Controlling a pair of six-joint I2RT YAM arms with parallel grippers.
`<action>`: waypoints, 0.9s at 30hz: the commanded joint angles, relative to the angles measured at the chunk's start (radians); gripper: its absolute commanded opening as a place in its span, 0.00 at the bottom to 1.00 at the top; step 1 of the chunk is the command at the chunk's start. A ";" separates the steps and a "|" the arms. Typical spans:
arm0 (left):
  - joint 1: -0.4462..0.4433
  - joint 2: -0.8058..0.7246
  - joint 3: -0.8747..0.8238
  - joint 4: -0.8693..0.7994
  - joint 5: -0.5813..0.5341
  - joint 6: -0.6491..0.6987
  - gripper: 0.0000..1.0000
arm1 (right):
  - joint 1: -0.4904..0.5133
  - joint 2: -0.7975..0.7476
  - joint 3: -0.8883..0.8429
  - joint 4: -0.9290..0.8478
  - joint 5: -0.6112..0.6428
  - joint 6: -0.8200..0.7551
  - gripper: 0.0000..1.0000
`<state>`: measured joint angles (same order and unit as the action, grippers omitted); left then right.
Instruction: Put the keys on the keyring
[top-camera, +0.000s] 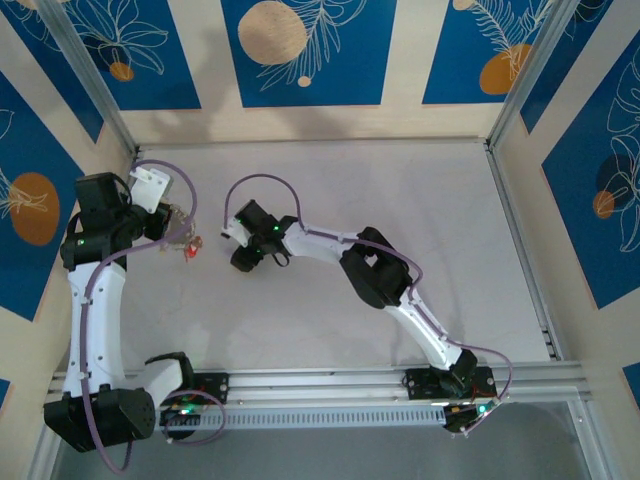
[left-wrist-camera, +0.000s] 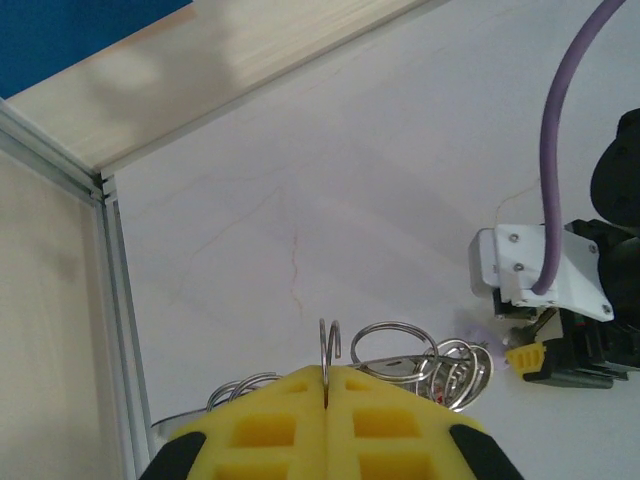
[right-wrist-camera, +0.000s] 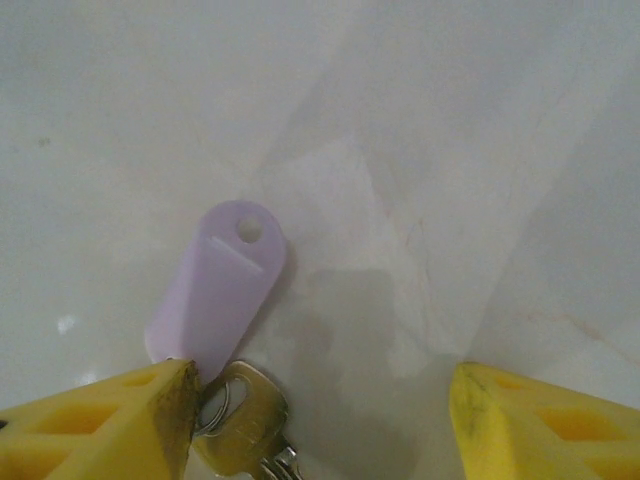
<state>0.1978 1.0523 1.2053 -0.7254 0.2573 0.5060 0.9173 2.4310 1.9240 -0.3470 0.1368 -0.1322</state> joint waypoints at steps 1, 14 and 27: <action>-0.006 -0.019 -0.002 0.022 0.032 0.008 0.00 | -0.022 -0.034 -0.107 -0.161 0.052 -0.013 0.64; -0.028 0.002 -0.048 0.070 0.190 -0.009 0.00 | -0.201 -0.542 -0.751 -0.084 -0.093 0.284 0.61; -0.095 -0.098 -0.216 0.078 0.327 0.015 0.00 | -0.235 -0.600 -0.671 -0.142 -0.407 0.334 0.48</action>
<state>0.1139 1.0195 1.0153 -0.6880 0.5068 0.5003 0.6811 1.7729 1.1881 -0.4469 -0.1337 0.1471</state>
